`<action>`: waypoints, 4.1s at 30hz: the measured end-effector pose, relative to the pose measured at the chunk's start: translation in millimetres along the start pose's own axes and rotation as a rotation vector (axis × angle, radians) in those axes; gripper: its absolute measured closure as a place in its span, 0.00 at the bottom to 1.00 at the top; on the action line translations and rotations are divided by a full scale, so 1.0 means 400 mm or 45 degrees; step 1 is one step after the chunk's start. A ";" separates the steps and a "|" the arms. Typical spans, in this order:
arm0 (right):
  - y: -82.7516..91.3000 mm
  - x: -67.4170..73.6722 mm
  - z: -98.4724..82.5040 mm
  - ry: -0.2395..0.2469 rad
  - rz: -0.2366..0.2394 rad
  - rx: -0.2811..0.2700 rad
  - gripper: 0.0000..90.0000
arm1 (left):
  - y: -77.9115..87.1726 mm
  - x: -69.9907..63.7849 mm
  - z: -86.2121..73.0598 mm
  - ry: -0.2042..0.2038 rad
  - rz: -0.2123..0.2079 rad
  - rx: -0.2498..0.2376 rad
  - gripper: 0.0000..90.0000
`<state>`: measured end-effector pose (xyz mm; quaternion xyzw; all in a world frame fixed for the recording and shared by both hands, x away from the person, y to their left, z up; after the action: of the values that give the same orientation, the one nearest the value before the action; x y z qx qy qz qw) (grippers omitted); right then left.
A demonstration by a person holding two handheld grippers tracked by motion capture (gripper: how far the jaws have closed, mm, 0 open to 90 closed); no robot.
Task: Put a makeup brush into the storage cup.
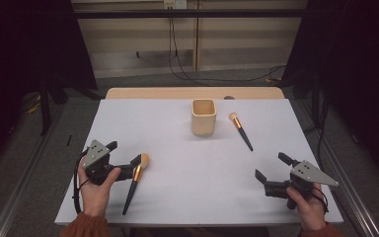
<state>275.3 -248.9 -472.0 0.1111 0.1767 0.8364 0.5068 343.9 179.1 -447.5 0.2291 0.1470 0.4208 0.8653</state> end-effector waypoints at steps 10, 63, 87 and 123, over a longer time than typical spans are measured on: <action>-0.002 -0.001 -0.003 -0.001 -0.001 0.012 0.00 | -0.028 -0.004 -0.016 -0.029 0.012 0.264 0.03; -0.014 0.011 -0.012 0.034 0.026 0.064 0.00 | -0.064 -0.024 -0.163 0.067 -0.074 1.337 0.19; -0.017 0.016 -0.014 0.042 0.032 0.073 0.00 | -0.088 -0.039 -0.171 -0.072 0.027 1.417 0.55; -0.018 0.017 -0.016 0.040 0.045 0.080 0.00 | -0.051 -0.003 -0.114 0.078 -0.165 1.168 0.82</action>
<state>275.8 -241.0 -480.8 0.1167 0.2089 0.8409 0.4855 336.3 179.3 -496.8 0.5660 0.3575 0.2641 0.6943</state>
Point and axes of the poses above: each handheld gripper's, and its own axes: y roughly backward along the jaws, z roughly out of its top, x roughly to its left, the point moved 8 cm from there along -y, roughly forward along the jaws, and after that the axes turned 10 degrees about x, right-handed, at the moved point
